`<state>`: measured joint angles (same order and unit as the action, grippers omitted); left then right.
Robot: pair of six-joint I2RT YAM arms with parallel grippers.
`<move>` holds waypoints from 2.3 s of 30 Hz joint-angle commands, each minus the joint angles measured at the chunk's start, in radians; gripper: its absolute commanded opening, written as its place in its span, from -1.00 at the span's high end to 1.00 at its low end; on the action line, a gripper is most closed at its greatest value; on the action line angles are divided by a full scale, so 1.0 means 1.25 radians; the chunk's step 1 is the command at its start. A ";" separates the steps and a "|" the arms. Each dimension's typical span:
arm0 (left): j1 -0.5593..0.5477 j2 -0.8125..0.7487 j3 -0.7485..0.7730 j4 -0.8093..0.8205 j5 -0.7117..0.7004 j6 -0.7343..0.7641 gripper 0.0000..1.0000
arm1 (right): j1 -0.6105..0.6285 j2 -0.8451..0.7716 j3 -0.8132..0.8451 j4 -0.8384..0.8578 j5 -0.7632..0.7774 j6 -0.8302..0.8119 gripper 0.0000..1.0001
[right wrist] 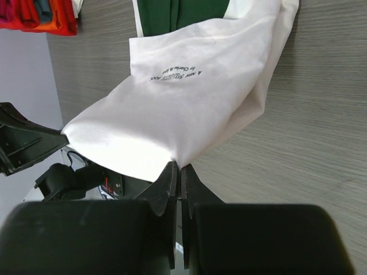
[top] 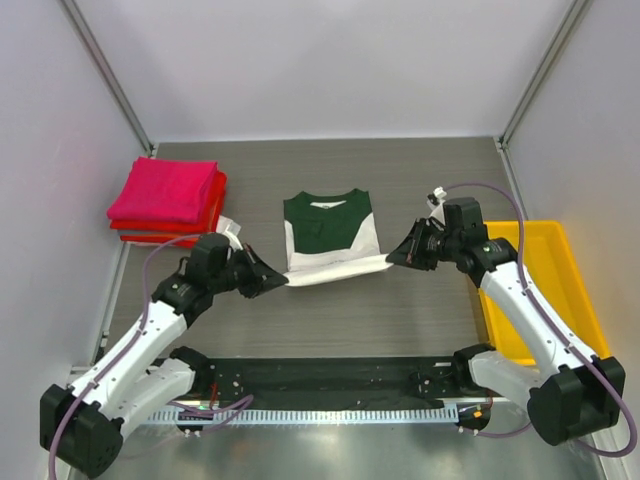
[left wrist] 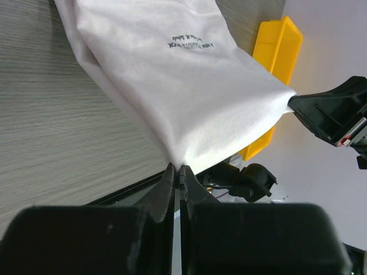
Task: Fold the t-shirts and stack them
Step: Fold the tshirt
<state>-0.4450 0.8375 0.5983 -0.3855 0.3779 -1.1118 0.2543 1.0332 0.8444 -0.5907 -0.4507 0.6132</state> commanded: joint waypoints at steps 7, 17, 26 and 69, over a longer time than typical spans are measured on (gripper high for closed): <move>0.003 0.146 0.189 -0.030 -0.068 0.021 0.99 | -0.003 0.162 0.186 0.001 0.099 -0.059 0.97; 0.064 0.323 0.340 -0.013 -0.080 0.054 1.00 | -0.005 0.394 0.380 0.016 0.152 -0.061 0.98; 0.135 0.437 0.419 0.010 -0.045 0.076 1.00 | -0.006 0.537 0.518 0.022 0.153 -0.049 0.97; 0.226 1.129 0.963 0.099 0.052 0.086 -0.06 | -0.088 1.021 0.888 0.218 0.049 -0.033 -0.42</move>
<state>-0.1715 2.2856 1.7573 -0.2878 0.4198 -1.0340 0.1509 2.4012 2.0281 -0.4286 -0.3553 0.5873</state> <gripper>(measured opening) 0.497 0.706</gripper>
